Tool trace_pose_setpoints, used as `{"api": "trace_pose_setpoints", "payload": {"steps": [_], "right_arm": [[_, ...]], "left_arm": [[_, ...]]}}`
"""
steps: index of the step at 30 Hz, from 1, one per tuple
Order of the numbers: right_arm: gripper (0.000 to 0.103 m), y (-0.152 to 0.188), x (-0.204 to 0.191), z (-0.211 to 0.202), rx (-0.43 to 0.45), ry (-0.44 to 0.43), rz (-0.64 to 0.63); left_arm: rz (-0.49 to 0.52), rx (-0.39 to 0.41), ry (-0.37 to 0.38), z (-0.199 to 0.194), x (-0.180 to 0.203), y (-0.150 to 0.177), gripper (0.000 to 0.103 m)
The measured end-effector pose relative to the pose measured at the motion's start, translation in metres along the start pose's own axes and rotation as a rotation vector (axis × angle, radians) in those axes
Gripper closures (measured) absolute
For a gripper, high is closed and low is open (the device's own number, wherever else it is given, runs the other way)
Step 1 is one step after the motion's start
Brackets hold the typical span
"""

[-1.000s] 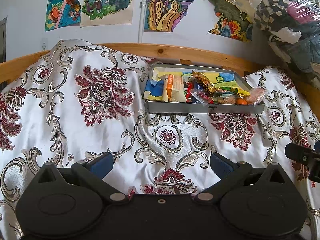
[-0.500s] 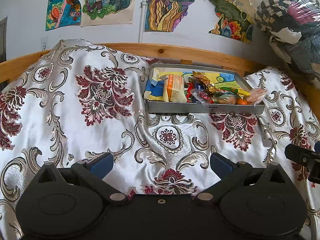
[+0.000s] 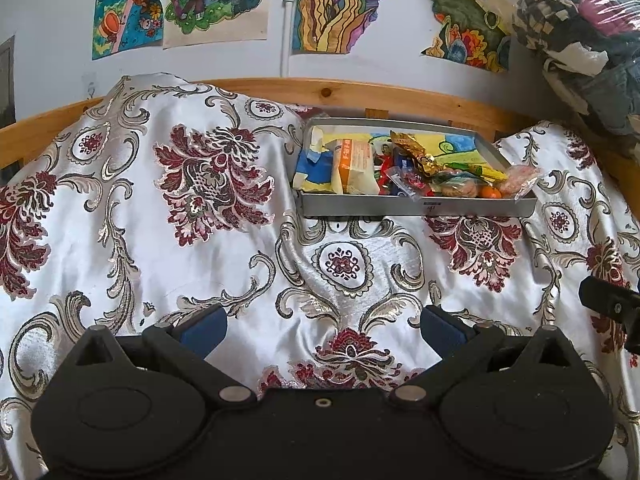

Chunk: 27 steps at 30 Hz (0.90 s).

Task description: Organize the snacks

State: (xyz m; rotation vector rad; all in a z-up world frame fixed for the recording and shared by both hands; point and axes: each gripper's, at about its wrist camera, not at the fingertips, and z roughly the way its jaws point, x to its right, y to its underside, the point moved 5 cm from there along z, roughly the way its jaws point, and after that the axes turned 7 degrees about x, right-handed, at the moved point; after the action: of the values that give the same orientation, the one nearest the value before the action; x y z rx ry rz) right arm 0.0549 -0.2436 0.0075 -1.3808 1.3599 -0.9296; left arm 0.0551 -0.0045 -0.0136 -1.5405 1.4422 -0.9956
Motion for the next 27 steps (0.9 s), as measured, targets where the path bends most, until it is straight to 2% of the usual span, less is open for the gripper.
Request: {"api": "trace_pose_setpoints", "payload": {"steps": [27], "right_arm": [[0.0,-0.0002,-0.001,-0.0007,-0.001,0.0,-0.001]], "left_arm": [[-0.001,-0.008,0.001,-0.0007,0.0002,-0.001,0.001]]}}
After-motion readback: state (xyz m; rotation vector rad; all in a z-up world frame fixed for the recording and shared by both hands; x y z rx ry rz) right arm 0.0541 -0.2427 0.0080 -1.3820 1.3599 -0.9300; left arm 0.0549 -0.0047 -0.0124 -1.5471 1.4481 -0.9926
